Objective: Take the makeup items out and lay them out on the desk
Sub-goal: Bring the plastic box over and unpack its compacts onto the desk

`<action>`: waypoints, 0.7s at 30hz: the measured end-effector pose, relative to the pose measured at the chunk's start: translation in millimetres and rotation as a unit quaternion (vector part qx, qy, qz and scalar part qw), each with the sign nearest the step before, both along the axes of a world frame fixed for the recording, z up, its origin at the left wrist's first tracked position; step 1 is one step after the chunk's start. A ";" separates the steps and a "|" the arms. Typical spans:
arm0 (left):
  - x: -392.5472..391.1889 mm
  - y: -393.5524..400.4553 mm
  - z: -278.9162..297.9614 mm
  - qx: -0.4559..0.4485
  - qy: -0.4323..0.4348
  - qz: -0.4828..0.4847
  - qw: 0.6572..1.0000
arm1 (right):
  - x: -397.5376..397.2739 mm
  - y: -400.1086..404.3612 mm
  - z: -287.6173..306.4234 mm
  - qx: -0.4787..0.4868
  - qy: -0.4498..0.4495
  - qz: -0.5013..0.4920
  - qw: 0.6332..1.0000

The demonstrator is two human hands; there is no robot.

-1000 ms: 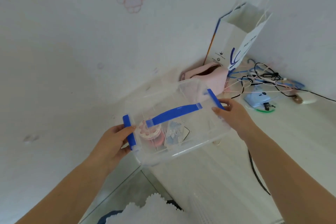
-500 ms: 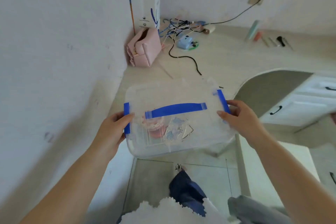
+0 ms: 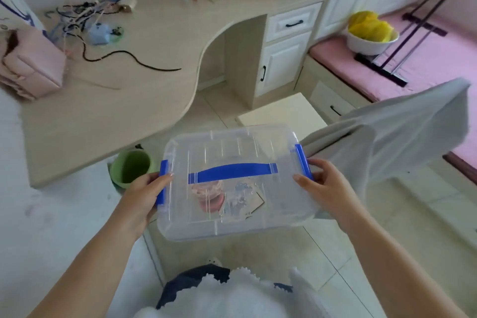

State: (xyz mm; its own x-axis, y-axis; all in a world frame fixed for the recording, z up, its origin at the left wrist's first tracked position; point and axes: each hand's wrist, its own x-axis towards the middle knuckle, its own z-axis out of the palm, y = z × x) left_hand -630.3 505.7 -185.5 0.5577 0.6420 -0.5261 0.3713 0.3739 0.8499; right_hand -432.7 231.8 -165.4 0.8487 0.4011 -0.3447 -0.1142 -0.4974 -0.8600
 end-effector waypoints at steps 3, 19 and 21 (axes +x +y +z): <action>8.0 -27.8 -3.9 -0.003 0.001 -0.031 1.000 | -20.5 -52.5 -7.0 0.015 0.017 -0.030 0.999; 34.7 -293.9 -23.4 -0.024 -0.036 -0.243 0.969 | -131.6 -373.1 -7.9 0.008 0.014 -0.236 0.972; 45.2 -316.9 -21.5 -0.028 -0.047 -0.273 0.960 | -137.3 -398.8 -3.3 0.011 0.011 -0.260 0.965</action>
